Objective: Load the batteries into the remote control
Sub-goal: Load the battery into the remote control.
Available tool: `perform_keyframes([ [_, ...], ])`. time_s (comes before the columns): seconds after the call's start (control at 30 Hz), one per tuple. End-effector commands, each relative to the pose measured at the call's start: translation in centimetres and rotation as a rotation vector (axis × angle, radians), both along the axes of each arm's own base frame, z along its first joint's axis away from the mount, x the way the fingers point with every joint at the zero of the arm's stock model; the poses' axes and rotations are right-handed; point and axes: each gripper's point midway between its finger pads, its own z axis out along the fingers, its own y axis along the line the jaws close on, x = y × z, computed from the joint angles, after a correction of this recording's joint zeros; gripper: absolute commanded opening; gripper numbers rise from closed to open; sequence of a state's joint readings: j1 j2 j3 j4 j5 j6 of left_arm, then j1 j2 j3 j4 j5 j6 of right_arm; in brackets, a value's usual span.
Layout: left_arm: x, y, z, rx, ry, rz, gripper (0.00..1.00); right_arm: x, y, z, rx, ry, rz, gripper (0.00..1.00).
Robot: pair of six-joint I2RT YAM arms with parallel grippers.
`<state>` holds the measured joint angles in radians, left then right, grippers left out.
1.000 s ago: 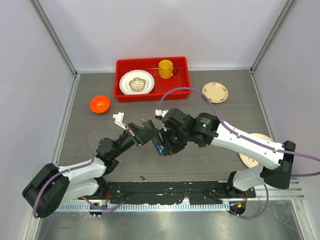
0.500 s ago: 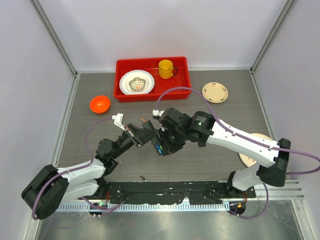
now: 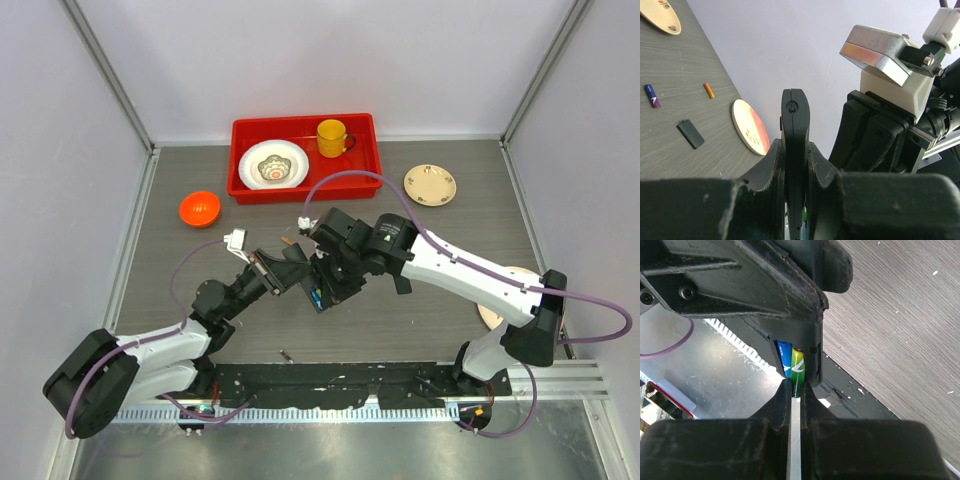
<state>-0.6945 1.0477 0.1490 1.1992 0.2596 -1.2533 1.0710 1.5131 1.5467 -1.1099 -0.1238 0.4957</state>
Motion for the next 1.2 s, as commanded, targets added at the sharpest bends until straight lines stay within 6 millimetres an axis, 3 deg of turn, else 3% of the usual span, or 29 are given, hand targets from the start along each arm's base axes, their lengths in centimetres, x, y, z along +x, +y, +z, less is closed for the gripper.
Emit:
perform_keyframes([
  [0.0, -1.9, 0.3, 3.8, -0.144, -0.057, -0.073, 0.0, 2.1, -0.5, -0.1, -0.04, -0.046, -0.024, 0.01],
  [0.23, -1.9, 0.3, 4.0, -0.178, -0.023, -0.091, 0.0, 2.6, -1.1, -0.7, -0.08, -0.033, -0.025, 0.14],
  [0.8, -1.6, 0.2, 3.4, -0.176, -0.009, -0.087, 0.0, 3.3, -1.1, -0.7, -0.11, -0.036, -0.019, 0.29],
  [1.17, -1.3, 0.0, 2.7, -0.159, 0.002, -0.082, 0.0, 3.2, -0.6, 0.4, -0.067, -0.038, -0.022, 0.35],
])
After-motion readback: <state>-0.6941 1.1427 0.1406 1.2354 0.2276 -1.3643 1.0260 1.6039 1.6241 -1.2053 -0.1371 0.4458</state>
